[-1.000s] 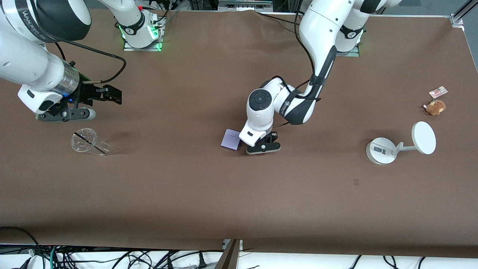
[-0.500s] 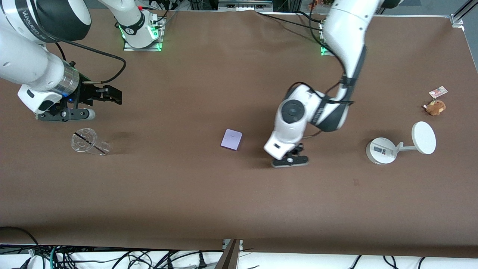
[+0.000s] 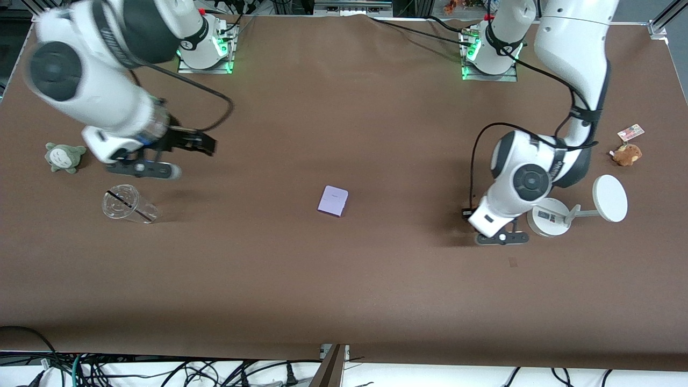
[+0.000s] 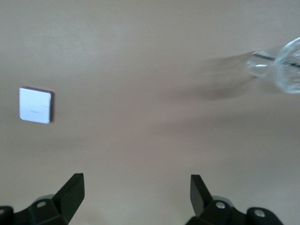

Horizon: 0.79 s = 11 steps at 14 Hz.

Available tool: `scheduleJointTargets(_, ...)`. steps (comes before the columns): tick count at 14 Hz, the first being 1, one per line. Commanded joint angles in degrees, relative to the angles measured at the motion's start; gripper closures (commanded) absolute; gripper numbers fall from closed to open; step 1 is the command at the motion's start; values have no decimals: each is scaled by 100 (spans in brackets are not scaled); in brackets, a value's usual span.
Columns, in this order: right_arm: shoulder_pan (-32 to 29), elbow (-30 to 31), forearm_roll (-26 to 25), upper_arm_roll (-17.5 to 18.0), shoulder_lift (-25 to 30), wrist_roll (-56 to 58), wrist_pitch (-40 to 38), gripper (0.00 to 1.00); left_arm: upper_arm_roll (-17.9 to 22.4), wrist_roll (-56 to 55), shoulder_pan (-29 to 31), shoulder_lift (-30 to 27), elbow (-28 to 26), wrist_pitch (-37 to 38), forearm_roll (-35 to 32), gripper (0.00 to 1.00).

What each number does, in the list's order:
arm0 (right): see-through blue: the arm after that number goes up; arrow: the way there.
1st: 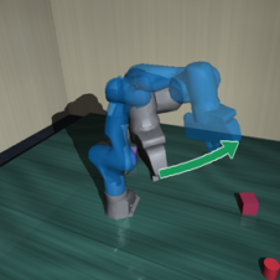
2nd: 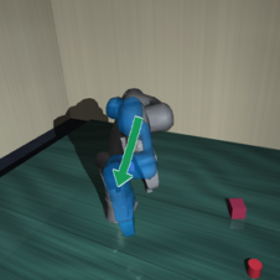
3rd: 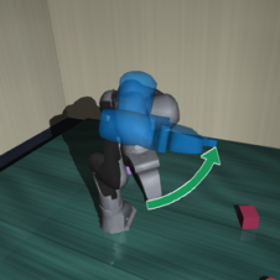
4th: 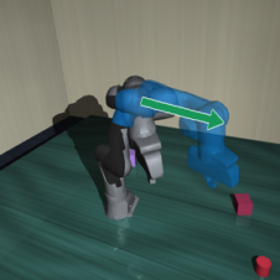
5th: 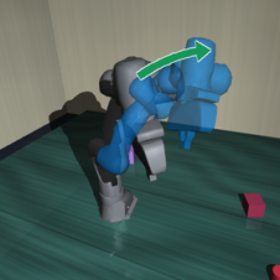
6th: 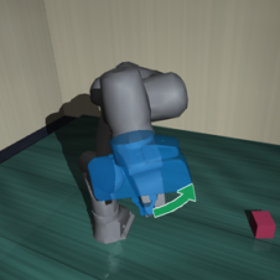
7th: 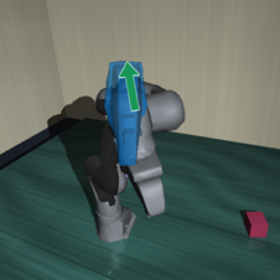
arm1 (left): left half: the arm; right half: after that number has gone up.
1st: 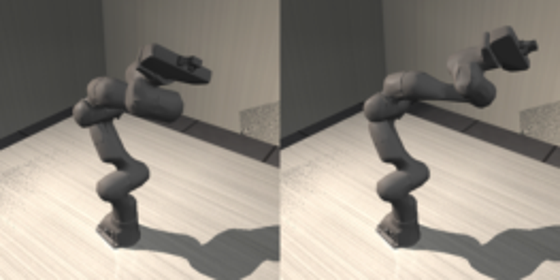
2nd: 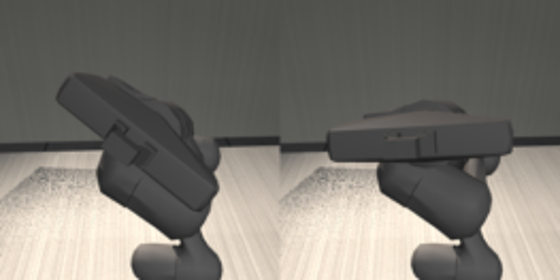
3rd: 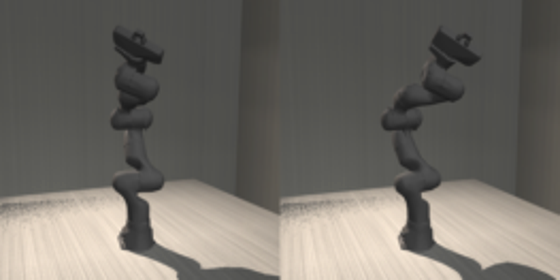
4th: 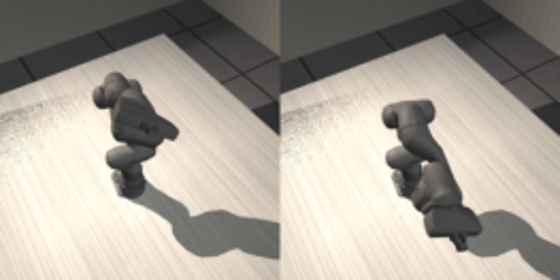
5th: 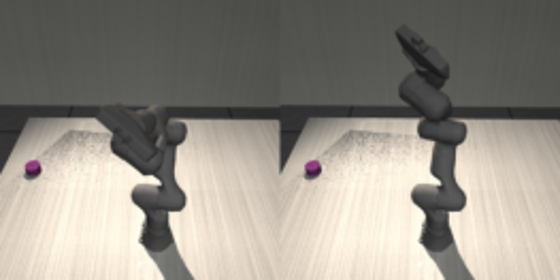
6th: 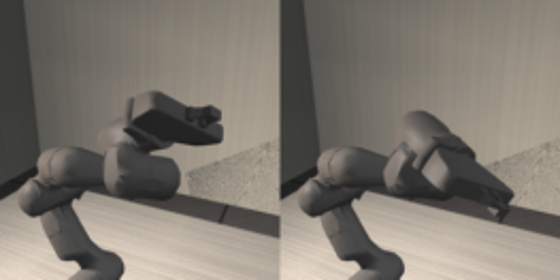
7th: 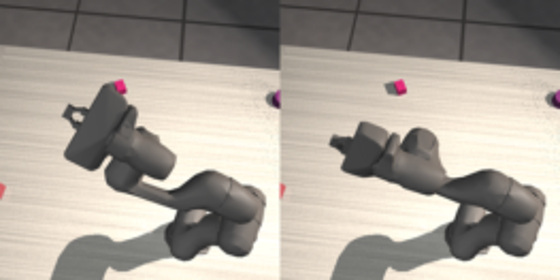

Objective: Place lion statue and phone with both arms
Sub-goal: 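Lift the lion with the left gripper while the right gripper reaches the phone, then grasp the silver phone with the right gripper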

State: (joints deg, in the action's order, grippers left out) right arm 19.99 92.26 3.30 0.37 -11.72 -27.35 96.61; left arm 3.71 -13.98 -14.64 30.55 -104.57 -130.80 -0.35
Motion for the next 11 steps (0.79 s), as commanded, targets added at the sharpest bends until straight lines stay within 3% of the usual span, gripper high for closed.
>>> scheduleJointTargets(1,329,-103,47,-28,-304,-524,339,0,-38,517,206,-303,-371,-42,123,100)
scheduleJointTargets(6,865,-234,30,-28,-1032,-1438,1034,0,208,1318,488,-330,-459,-42,131,100)
scheduleJointTargets(11,1296,-989,21,-28,-2175,-2239,1685,0,332,1425,567,-277,-459,-77,123,100)
